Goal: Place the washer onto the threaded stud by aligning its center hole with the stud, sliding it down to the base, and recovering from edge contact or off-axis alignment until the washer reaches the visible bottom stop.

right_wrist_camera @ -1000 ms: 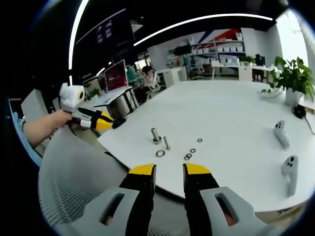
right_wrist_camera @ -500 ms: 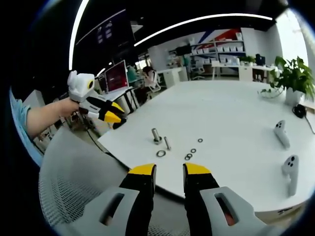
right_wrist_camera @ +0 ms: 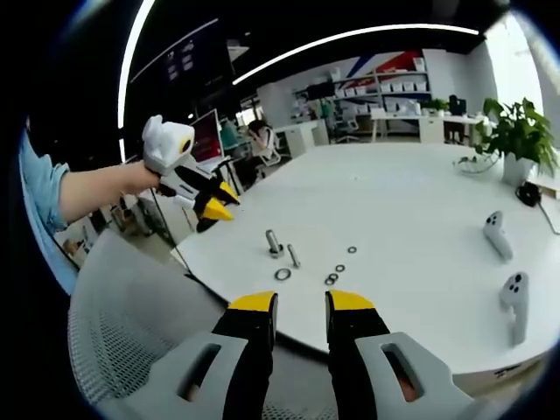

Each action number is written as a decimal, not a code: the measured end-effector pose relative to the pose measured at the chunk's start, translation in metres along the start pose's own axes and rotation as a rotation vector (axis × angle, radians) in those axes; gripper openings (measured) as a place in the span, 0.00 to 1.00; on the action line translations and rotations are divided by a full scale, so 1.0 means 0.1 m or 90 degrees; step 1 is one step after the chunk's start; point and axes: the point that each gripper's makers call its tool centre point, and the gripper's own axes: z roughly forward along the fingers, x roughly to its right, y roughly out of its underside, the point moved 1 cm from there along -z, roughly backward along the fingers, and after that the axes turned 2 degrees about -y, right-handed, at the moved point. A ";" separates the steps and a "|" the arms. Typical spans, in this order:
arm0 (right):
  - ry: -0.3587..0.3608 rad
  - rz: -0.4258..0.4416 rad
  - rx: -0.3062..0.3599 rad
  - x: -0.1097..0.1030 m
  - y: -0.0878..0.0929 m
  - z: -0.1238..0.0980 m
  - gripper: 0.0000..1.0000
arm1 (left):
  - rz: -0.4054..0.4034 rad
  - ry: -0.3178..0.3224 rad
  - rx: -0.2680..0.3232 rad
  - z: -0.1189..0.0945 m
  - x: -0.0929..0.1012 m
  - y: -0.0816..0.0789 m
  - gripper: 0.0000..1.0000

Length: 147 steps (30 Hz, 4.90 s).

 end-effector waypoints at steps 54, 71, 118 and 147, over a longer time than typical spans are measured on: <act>0.003 0.013 0.001 0.02 0.02 0.00 0.27 | 0.119 0.140 -0.214 1.34 0.32 0.71 0.30; 0.003 0.011 -0.003 0.01 0.03 0.00 0.27 | 0.131 0.146 -0.235 1.38 0.31 0.65 0.28; -0.007 0.002 -0.013 -0.01 0.04 0.00 0.26 | 0.169 0.148 -0.288 1.36 0.37 0.69 0.20; -0.004 0.002 -0.021 -0.01 0.06 0.01 0.26 | 0.051 0.115 -0.153 1.05 0.25 0.29 0.00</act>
